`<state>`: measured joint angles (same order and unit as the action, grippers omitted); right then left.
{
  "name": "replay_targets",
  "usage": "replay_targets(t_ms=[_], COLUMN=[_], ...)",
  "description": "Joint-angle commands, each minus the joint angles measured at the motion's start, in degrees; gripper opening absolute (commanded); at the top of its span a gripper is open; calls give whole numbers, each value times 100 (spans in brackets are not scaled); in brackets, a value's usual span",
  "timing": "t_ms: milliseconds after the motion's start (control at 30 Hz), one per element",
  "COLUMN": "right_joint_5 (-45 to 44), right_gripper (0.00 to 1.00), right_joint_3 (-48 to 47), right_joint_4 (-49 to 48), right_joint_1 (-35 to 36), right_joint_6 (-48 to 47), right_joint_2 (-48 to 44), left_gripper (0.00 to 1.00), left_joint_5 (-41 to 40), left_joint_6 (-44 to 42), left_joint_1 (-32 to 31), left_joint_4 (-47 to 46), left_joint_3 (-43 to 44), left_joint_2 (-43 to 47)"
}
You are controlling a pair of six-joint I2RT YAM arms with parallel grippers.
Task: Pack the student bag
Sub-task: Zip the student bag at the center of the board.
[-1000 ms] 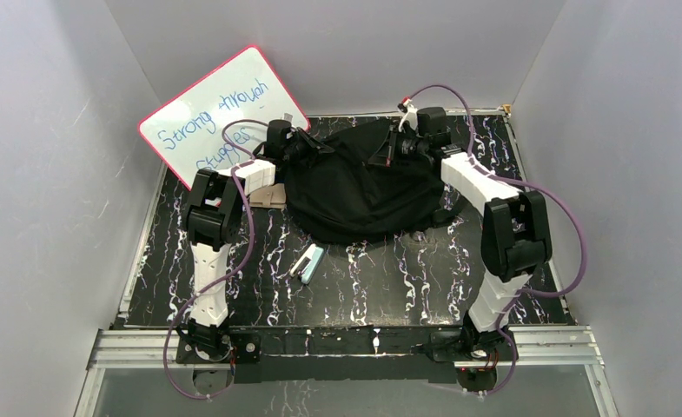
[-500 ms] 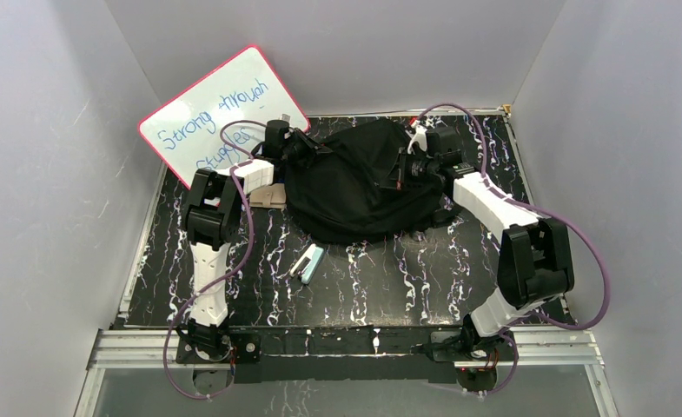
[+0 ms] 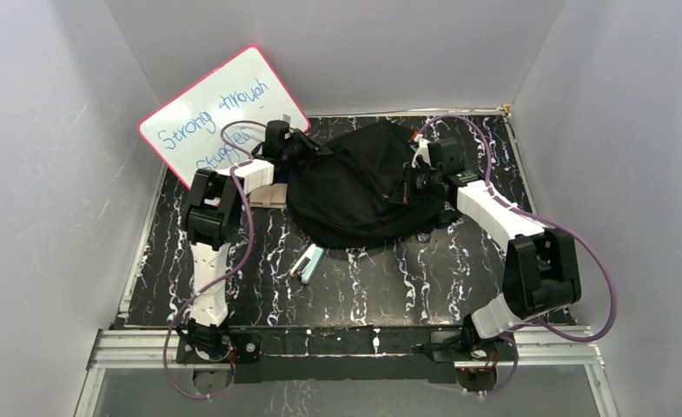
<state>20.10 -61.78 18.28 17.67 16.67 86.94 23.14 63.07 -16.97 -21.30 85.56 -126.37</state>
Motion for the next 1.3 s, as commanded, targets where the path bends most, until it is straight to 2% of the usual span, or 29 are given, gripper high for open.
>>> replay_targets(t_ms=[0,233,400,567,667,833,1100,1267], right_joint_5=[139,243,314,346,346,301,256,152], right_gripper=[0,0,0,0,0,0,0,0], right_joint_3=[225,324,330,384,398,419,542,574], right_joint_4=[732,499,79,-299,-400,-431,-497,-467], right_joint_1=[-28,-33,-37,-30,-36,-34,-41,-33], right_joint_6=[-181,-86,225,437,485,491,512,474], right_joint_2=[-80,-189,-344,-462,-517,-612,-742,-845], left_gripper=[0,1,38,55,58,60,65,63], left_joint_5=[-2,416,274,-43,-280,-832,-954,-882], left_joint_6=[-135,-489,-1416,-2123,-2297,-2110,-1940,-1991], left_joint_1=[74,98,-107,-562,-914,-1288,-1494,-1537], left_joint_4=[115,166,773,1251,1518,1574,1664,1690], left_joint_3=[127,150,6,-48,5,-101,89,407], left_joint_2=[-116,116,964,1482,1510,1551,1249,847])
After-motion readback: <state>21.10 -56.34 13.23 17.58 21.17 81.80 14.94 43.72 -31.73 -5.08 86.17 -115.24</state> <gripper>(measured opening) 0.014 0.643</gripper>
